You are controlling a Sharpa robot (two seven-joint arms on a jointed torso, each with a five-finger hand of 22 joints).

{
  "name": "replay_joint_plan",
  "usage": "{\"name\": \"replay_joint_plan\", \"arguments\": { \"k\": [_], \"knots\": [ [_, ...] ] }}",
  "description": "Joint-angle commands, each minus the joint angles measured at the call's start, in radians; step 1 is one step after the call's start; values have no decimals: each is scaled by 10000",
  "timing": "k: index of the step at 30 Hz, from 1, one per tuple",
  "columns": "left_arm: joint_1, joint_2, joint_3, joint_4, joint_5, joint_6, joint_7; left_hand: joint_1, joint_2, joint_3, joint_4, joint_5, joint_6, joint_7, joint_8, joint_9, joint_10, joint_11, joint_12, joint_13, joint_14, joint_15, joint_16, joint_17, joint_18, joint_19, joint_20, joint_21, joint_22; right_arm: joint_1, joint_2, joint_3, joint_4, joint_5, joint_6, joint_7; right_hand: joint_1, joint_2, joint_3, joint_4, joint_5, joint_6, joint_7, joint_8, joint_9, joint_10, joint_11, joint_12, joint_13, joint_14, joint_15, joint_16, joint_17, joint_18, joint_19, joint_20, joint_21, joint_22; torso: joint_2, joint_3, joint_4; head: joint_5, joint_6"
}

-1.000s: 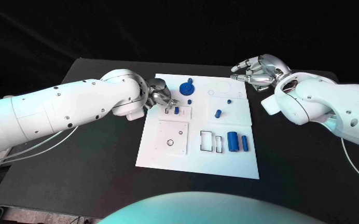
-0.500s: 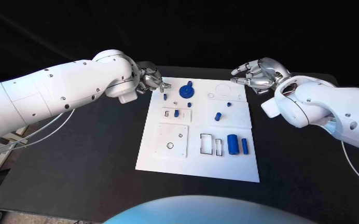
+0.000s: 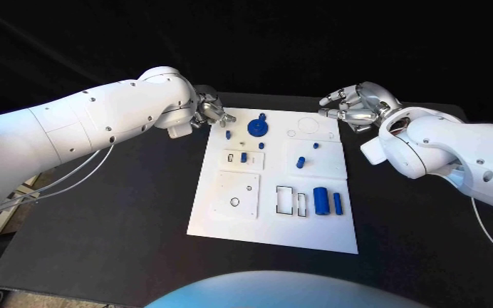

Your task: Assemble the parts on the task board

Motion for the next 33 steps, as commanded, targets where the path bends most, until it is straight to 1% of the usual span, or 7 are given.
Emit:
{"name": "replay_joint_plan", "arguments": {
  "k": [1, 2, 5, 10, 18, 31, 33],
  "knots": [
    [11, 150, -19, -165, -211, 574, 10, -23, -5, -60, -2, -17, 94, -1, -20, -13, -75, 28, -32, -8, 574, 95, -40, 1151, 69, -18, 30, -53, -9, -5, 0, 2, 4, -11, 110, 27, -27, -41, 27, 19, 7, -16, -14, 52, 9, -69, 21, -68, -9, 620, -2, -63, 894, 114, 556, -3, -45, 1808, 2, -8, -8, 7, -5],
    [11, 187, -29, -217, -216, 624, 9, -23, -5, -60, -2, -17, 94, -1, -20, -13, -75, 28, -32, -8, 574, 95, -40, 1151, 69, -18, 30, -53, -9, -5, -1, 2, 4, -11, 109, 26, -27, -41, 27, 19, 7, -16, -14, 52, 9, -69, 21, -68, -9, 620, -2, -63, 894, 114, 556, -3, -45, 1808, 4, -12, -11, 10, -10],
    [11, 289, -62, -367, -228, 786, -2, -48, -5, -103, 0, -23, 103, -1, -25, -25, -89, 29, -34, -18, 568, 98, -48, 1137, 72, -23, 35, -58, -16, -5, -2, 2, 6, -11, 105, 26, -27, -41, 27, 19, 7, -16, -14, 52, 9, -69, 21, -68, -9, 620, -2, -63, 894, 114, 556, -3, -45, 1808, -5, 8, -9, 13, -38],
    [10, 378, -88, -483, -236, 951, -17, -57, -4, -118, 0, -25, 105, 0, -28, -30, -95, 30, -36, -23, 564, 99, -53, 1127, 74, -29, 38, -63, -26, -5, 1, 2, 6, -10, 106, 25, -27, -41, 27, 19, 7, -16, -14, 52, 9, -69, 21, -68, -9, 620, -2, -63, 894, 114, 556, -3, -45, 1808, -4, -2, -1, 9, -55],
    [8, 456, -118, -570, -259, 1259, -40, -53, -1, -129, -6, -25, 103, 0, -33, -35, -108, 31, -43, -37, 556, 99, -64, 1107, 75, -34, 40, -67, -32, -5, 15, 2, 0, -6, 116, 26, -32, -43, 26, 33, 5, -23, -13, 65, 8, -69, 22, -69, -13, 621, -2, -63, 899, 114, 555, -4, -49, 1806, -9, 5, 15, 7, -63],
    [2, 596, -200, -743, -243, 1468, -42, 26, 29, -163, -41, -21, 137, -9, -25, -51, -121, 25, -27, -25, 551, 100, -65, 1106, 72, -24, 49, -59, -8, -6, 37, 2, -16, 6, 133, 33, -32, -43, 26, 33, 5, -23, -13, 65, 8, -69, 22, -69, -13, 621, -2, -63, 899, 114, 555, -4, -49, 1806, -12, 7, -1, 34, -96],
    [1, 620, -211, -783, -245, 1482, -48, 26, 29, -163, -41, -21, 137, -9, -25, -51, -121, 25, -27, -25, 551, 100, -65, 1106, 72, -24, 49, -59, -8, -6, 36, 2, -16, 9, 134, 33, -32, -43, 26, 33, 5, -23, -13, 65, 8, -69, 22, -69, -13, 621, -2, -63, 899, 114, 555, -4, -49, 1806, -10, 1, -4, 30, -104]
  ]
}}
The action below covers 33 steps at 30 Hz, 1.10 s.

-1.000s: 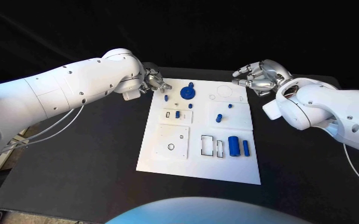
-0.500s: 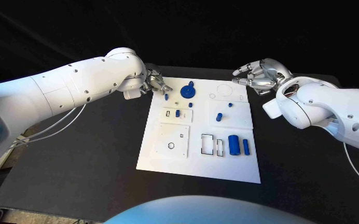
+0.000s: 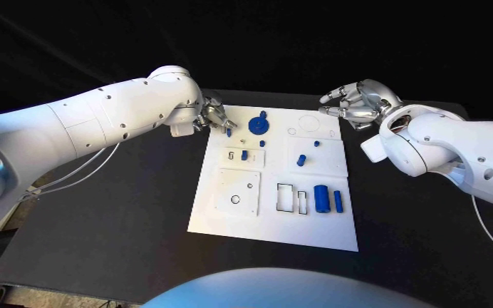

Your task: Assemble the parts on the task board

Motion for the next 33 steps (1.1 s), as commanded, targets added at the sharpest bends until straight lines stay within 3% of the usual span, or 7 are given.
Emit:
{"name": "replay_joint_plan", "arguments": {
  "k": [1, 8, 33],
  "knots": [
    [6, 80, -11, -68, -41, 308, -7, 65, 50, -49, -5, -17, 108, -14, -19, -14, -81, -14, -16, 26, 588, 64, -63, 1110, 72, -23, 51, -57, 15, -6, 6, 1, -3, 4, 129, 35, -32, -43, 26, 33, 5, -23, -14, 65, 8, -69, 23, -69, -15, 621, -2, -63, 901, 115, 555, -4, -49, 1810, 3, -7, -6, -12, -16],
    [5, 156, -28, -216, -60, 314, -23, 198, 120, -61, -24, -8, 133, -20, -11, -32, -97, -20, -5, 17, 584, 59, -64, 1107, 74, -26, 52, -58, 15, -6, -9, 1, 19, 9, 128, 33, -38, -38, 27, 46, 5, -28, -13, 73, 7, -57, 23, -59, -5, 621, -2, -65, 899, 114, 558, -5, -47, 1813, 11, 9, 7, -24, -28],
    [0, 314, -60, -383, 25, 182, -6, 758, 305, -132, -100, -64, 231, -75, 120, -41, -111, -67, 53, 16, 584, 23, -56, 1115, 72, -18, 31, -48, 45, -7, 6, 2, 13, 13, 179, 40, -48, -30, 27, 63, 4, -31, -12, 81, 5, -60, 24, -63, -13, 620, -2, -67, 895, 117, 552, -5, -57, 1804, 1, -4, 2, -28, -122]
  ]
}}
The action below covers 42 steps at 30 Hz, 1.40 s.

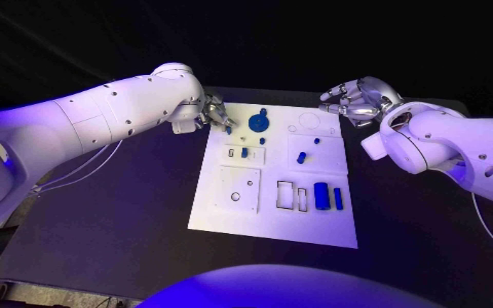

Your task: Assemble the parts on the task board

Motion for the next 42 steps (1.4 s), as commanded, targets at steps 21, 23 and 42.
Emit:
{"name": "replay_joint_plan", "arguments": {
  "k": [21, 23, 42],
  "knots": [
    [0, 58, -27, -51, 97, -107, 104, 1520, 542, 187, -506, -163, 107, -203, 543, 137, -54, -210, 105, -26, 583, -130, -55, 1115, 68, -9, -75, -39, 44, -7, 18, 2, -16, -6, 182, 25, -61, -18, 0, 58, 4, -35, -12, 50, 4, -56, 24, -60, -13, 619, -1, -32, 888, 117, 552, -5, -59, 1807, -10, 4, -8, -8, -74],
    [0, 52, -28, -49, 213, -220, 164, 2002, 667, 560, -878, -188, -1, -229, 685, 197, -26, -239, 108, -19, 589, -160, -50, 1126, 60, 8, -110, -23, 80, -8, 19, 2, -18, -6, 186, 24, -61, -18, 0, 58, 4, -35, -12, 50, 4, -56, 24, -60, -13, 619, -1, -32, 888, 117, 552, -5, -59, 1807, -14, 3, -7, -9, -71],
    [-5, -362, -23, 341, 1597, -975, 407, 2055, 351, 2604, -1841, -349, -192, -140, 1300, 362, 198, -191, 236, 101, 640, -124, 13, 1241, 38, 65, -67, 85, 250, -21, 13, 2, -31, -6, 252, 5, -50, -15, 6, 60, 6, -38, -14, 60, 2, -52, 22, -57, -12, 620, -2, -32, 890, 116, 555, -6, -57, 1810, -19, -2, -1, 3, -64]
  ]
}}
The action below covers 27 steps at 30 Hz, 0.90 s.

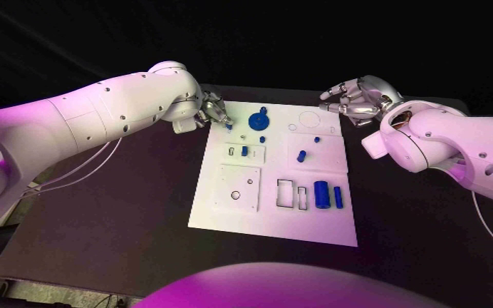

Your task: Assemble the parts on the task board

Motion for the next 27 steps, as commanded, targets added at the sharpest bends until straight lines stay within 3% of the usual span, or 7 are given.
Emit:
{"name": "replay_joint_plan", "arguments": {
  "k": [1, 11, 19, 27],
  "knots": [
    [-2, -181, 7, 283, 683, -401, 200, -141, -156, 1572, -1470, 8, 29, -54, 69, 240, 114, -14, 101, 60, 611, -15, 26, 1263, 35, 60, 23, 60, 53, -10, 3, 3, -5, -13, 170, 9, -50, -15, 6, 61, 6, -38, -14, 60, 3, -53, 22, -57, -13, 620, -2, -32, 886, 116, 555, -6, -57, 1807, -7, 4, 2, -8, -1],
    [-62, -1270, 6, 1925, 1185, -936, 196, -459, -306, 2077, -1711, 36, 171, -107, 182, 193, 365, -67, 264, 274, 671, -62, 98, 1391, 1, 187, -3, 173, 251, -18, -43, 2, -12, -13, 178, -6, -50, -15, 6, 61, 6, -38, -14, 60, 3, -53, 22, -57, -13, 620, -2, -32, 886, 116, 555, -6, -57, 1807, -16, 8, 31, -5, -15],
    [-381, -2013, -2, 3235, 333, -1332, 632, -670, -414, 2441, -1920, 60, 287, -150, 238, 141, 500, -112, 314, 344, 703, -104, 134, 1458, -45, 339, -38, 298, 495, -54, -72, -2, -29, -13, 185, -12, -41, -20, 8, 61, 5, -37, -16, 74, 2, -44, 20, -49, -6, 619, -4, -36, 879, 117, 553, -7, -61, 1803, -23, -4, 52, 48, -6],
    [-683, -2269, -8, 3766, -564, -1479, 920, -800, -488, 2682, -2047, 76, 357, -173, 271, 96, 581, -138, 341, 383, 712, -130, 142, 1476, -79, 452, -65, 394, 676, -130, -77, -4, -49, -13, 200, -13, -41, -20, 8, 61, 5, -37, -16, 74, 2, -44, 20, -49, -6, 619, -4, -36, 879, 117, 553, -7, -61, 1803, -50, -16, 77, 87, -34]
  ]
}}
